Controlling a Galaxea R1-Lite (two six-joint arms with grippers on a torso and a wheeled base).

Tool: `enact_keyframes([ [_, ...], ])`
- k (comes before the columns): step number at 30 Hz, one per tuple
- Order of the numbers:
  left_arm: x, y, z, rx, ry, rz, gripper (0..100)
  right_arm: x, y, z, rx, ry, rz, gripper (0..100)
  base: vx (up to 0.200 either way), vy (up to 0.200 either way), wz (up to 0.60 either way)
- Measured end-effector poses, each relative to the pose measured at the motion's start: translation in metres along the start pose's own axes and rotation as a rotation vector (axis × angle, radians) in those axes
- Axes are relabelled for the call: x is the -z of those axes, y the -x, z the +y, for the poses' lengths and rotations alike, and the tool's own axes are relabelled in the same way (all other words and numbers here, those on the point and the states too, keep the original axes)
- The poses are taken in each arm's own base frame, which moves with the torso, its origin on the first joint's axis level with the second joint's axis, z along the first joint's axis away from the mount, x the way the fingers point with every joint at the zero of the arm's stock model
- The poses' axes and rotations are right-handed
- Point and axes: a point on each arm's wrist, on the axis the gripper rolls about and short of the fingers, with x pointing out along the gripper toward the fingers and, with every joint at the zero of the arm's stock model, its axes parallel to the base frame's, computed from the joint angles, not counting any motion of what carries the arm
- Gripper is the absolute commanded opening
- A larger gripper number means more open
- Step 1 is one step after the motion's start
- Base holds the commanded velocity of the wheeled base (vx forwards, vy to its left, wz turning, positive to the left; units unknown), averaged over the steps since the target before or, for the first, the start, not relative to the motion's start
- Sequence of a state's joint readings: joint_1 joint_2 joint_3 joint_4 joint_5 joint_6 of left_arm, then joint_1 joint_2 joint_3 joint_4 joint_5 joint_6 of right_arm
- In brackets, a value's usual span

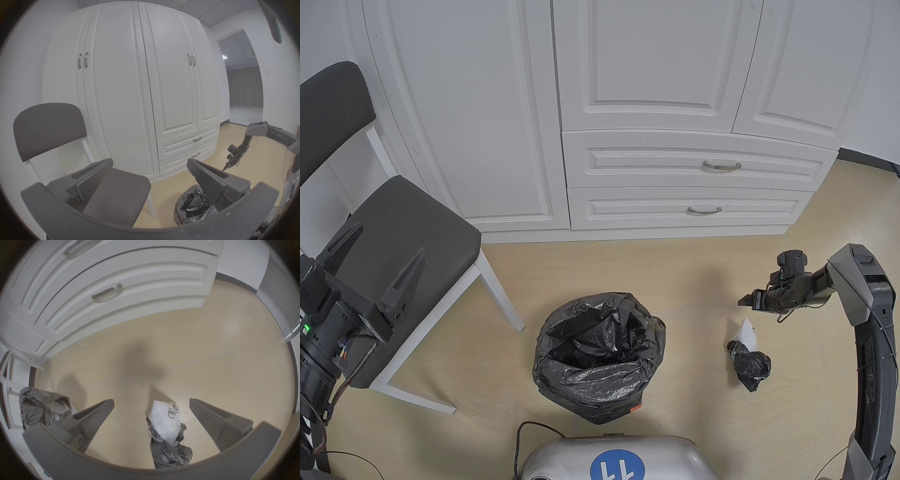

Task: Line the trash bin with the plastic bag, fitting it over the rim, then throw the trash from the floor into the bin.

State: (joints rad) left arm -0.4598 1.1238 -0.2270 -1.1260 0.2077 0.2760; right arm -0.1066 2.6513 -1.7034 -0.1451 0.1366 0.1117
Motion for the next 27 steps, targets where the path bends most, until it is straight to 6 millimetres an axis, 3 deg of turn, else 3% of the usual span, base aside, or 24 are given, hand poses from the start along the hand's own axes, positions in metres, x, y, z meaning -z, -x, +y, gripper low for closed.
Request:
enact_keyframes([
  [5, 0.0, -0.003, 0.001, -0.008, -0.007, 0.016, 100, 0.006, -0.027, 0.0, -0.005, -0.025, 0.093, 100, 0.0, 0.0, 0.0],
  [12, 0.001, -0.007, 0.004, -0.027, -0.018, 0.035, 100, 0.044, -0.067, -0.013, 0.076, 0.004, 0.187, 100, 0.0, 0.0, 0.0],
  [18, -0.002, -0.009, 0.006, -0.039, -0.017, 0.025, 100, 0.061, -0.079, -0.017, 0.061, -0.014, 0.227, 100, 0.0, 0.0, 0.0],
  [27, -0.001, -0.009, 0.006, -0.044, -0.019, 0.028, 100, 0.07, -0.084, -0.019, 0.056, -0.023, 0.249, 100, 0.0, 0.0, 0.0],
])
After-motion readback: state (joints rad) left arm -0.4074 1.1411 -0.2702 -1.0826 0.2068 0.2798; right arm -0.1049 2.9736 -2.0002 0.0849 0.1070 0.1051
